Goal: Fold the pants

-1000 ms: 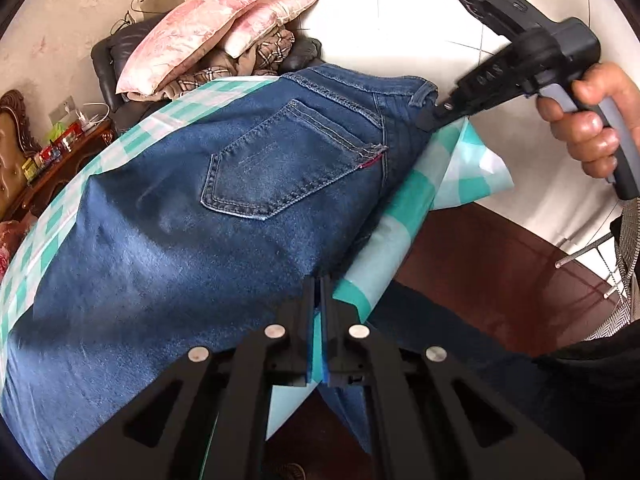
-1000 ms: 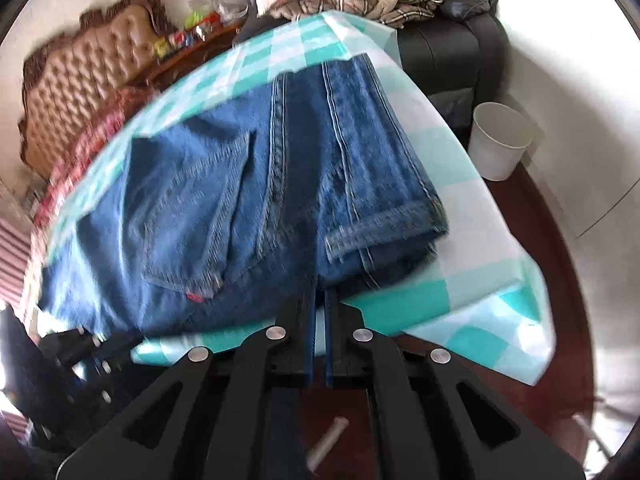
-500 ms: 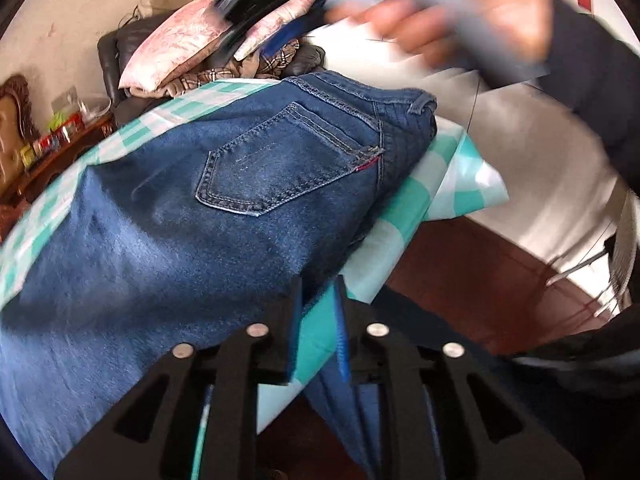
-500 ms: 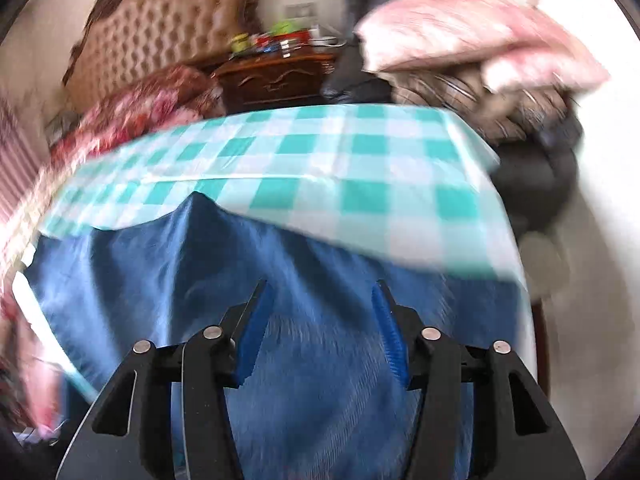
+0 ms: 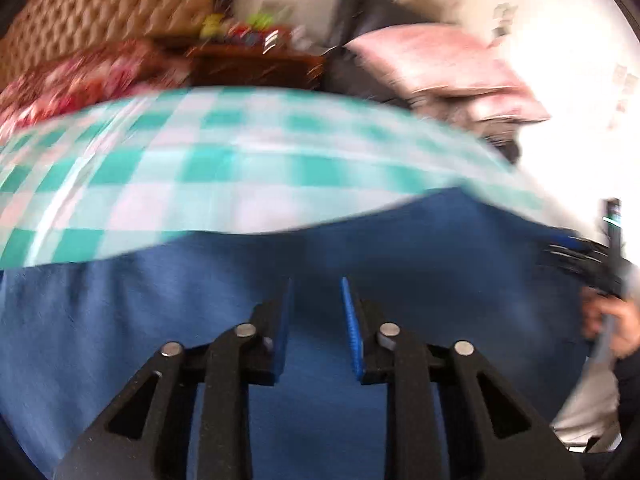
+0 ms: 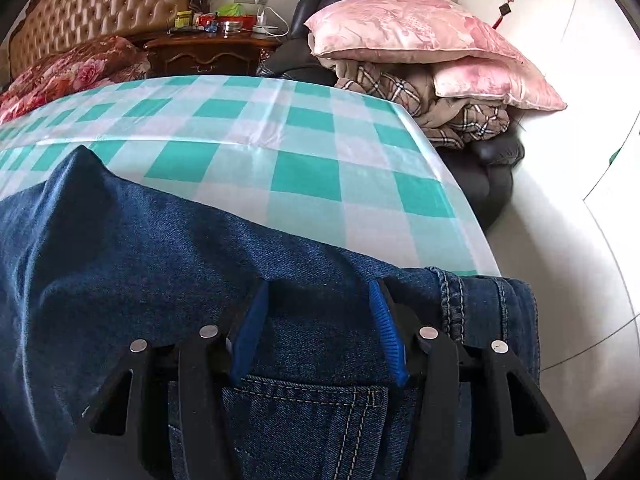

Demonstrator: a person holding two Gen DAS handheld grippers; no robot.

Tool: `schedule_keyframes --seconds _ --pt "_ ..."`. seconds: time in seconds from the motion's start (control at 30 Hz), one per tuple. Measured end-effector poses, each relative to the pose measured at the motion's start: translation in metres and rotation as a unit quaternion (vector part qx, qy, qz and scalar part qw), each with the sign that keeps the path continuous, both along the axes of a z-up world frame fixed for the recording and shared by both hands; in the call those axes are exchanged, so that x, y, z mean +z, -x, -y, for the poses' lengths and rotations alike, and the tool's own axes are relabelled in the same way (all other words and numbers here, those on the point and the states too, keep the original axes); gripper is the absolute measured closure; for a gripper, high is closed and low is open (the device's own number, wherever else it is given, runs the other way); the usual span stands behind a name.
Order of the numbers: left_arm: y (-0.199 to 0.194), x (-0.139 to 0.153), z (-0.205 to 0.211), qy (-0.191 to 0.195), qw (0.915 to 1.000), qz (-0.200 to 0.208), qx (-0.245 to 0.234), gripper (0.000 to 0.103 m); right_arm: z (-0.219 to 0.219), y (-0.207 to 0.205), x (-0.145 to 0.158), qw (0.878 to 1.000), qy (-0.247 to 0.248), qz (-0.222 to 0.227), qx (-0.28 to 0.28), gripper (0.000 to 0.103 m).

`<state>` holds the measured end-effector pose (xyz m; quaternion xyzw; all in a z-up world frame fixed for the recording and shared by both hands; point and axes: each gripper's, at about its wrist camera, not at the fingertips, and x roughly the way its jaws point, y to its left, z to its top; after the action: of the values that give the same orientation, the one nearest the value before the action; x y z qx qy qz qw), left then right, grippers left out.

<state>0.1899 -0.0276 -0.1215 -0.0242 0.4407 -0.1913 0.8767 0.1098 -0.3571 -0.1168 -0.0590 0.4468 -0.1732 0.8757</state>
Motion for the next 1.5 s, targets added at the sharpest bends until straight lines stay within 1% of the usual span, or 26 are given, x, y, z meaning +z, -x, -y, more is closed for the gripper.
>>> schedule_keyframes --seconds 0.03,0.17,0.23,0.3,0.4,0.43,0.47,0.53,0.6,0.67,0.7,0.77,0.8,0.83,0.87,0.9,0.97,1.03,1.1,1.13,1.17,1.23,1.3,1.37,1.4,1.5 --pt "-0.012 -0.005 -0.013 -0.016 0.9997 -0.007 0.019 0.099 -0.002 0.000 0.000 1.000 0.004 0.000 -0.001 0.052" --pt "-0.036 0.000 -0.064 -0.034 0.9950 -0.005 0.093 0.100 -0.004 0.000 -0.001 1.000 0.018 0.003 -0.010 0.049" --pt "-0.031 0.009 -0.075 0.003 0.9954 0.001 0.095 0.082 -0.005 0.000 -0.001 1.000 0.023 0.003 -0.013 0.048" --pt "-0.020 0.017 -0.066 0.016 0.9984 0.016 0.053 0.072 -0.004 0.000 -0.001 1.000 0.022 0.003 -0.017 0.047" --pt "-0.004 0.008 -0.052 -0.003 0.9999 0.013 0.005 0.071 -0.002 0.000 0.000 1.000 0.014 0.005 -0.021 0.046" --pt "-0.002 0.001 -0.049 -0.018 0.9997 0.010 0.008 0.069 -0.002 0.000 0.000 1.000 0.016 0.005 -0.021 0.046" --pt "-0.002 -0.003 -0.058 -0.031 0.9991 0.019 0.022 0.075 -0.003 0.000 -0.001 1.000 0.017 0.005 -0.022 0.046" --pt "-0.003 0.001 -0.070 -0.031 0.9977 0.017 0.059 0.075 -0.004 0.000 -0.001 0.999 0.022 0.004 -0.024 0.044" --pt "0.005 0.011 -0.086 -0.034 0.9941 0.043 0.093 0.067 -0.004 0.000 -0.001 0.999 0.025 0.004 -0.028 0.043" --pt "0.019 0.017 -0.093 -0.005 0.9963 0.042 0.075 0.061 -0.005 -0.001 -0.001 0.999 0.032 0.003 -0.031 0.041" --pt "0.023 0.016 -0.093 -0.005 0.9972 0.039 0.063 0.060 -0.005 -0.001 -0.001 0.999 0.035 0.003 -0.033 0.040" --pt "0.032 0.007 -0.093 -0.046 0.9969 0.033 0.055 0.057 -0.006 -0.002 0.000 0.999 0.040 0.002 -0.035 0.040" --pt "0.036 -0.002 -0.098 -0.089 0.9925 0.022 0.081 0.057 -0.008 -0.002 0.002 0.998 0.046 0.003 -0.038 0.040" --pt "0.041 -0.007 -0.105 -0.102 0.9895 0.018 0.101 0.055 -0.010 -0.002 0.005 0.997 0.064 0.006 -0.047 0.043" --pt "0.049 -0.006 -0.114 -0.089 0.9889 0.024 0.116 0.053 -0.016 0.001 0.014 0.994 0.085 0.014 -0.063 0.049" --pt "0.058 -0.004 -0.124 -0.081 0.9868 0.020 0.139 0.052 -0.022 0.004 0.025 0.994 0.084 0.028 -0.068 0.049" --pt "0.083 0.004 -0.133 -0.059 0.9866 0.038 0.147 0.051 -0.047 0.011 0.053 0.996 0.047 0.067 -0.045 0.049" --pt "0.107 0.011 -0.129 -0.040 0.9876 0.068 0.136 0.045 -0.087 0.009 0.070 0.997 -0.005 0.077 0.021 0.049" --pt "0.124 0.009 -0.113 -0.046 0.9899 0.080 0.108 0.043 -0.148 -0.004 0.068 0.983 -0.115 0.053 0.131 0.050" --pt "0.130 0.007 -0.103 -0.058 0.9908 0.080 0.093 0.043 -0.169 -0.009 0.064 0.975 -0.146 0.042 0.165 0.052" --pt "0.137 0.003 -0.093 -0.072 0.9905 0.084 0.081 0.043 -0.198 -0.019 0.054 0.964 -0.174 0.025 0.198 0.060" --pt "0.141 -0.002 -0.088 -0.068 0.9909 0.084 0.082 0.042 -0.241 -0.043 0.029 0.957 -0.191 -0.008 0.219 0.074" --pt "0.152 -0.008 -0.087 -0.047 0.9931 0.067 0.083 0.042 -0.258 -0.061 0.013 0.951 -0.222 -0.025 0.215 0.080" --pt "0.161 -0.010 -0.083 -0.072 0.9914 0.073 0.081 0.043 -0.273 -0.078 -0.005 0.956 -0.204 -0.041 0.208 0.084" --pt "0.164 -0.012 -0.082 -0.081 0.9905 0.077 0.081 0.045 -0.278 -0.079 -0.008 0.959 -0.190 -0.032 0.208 0.085" --pt "0.173 -0.013 -0.084 -0.080 0.9885 0.085 0.095 0.051 -0.286 -0.082 -0.010 0.966 -0.162 -0.021 0.200 0.090"
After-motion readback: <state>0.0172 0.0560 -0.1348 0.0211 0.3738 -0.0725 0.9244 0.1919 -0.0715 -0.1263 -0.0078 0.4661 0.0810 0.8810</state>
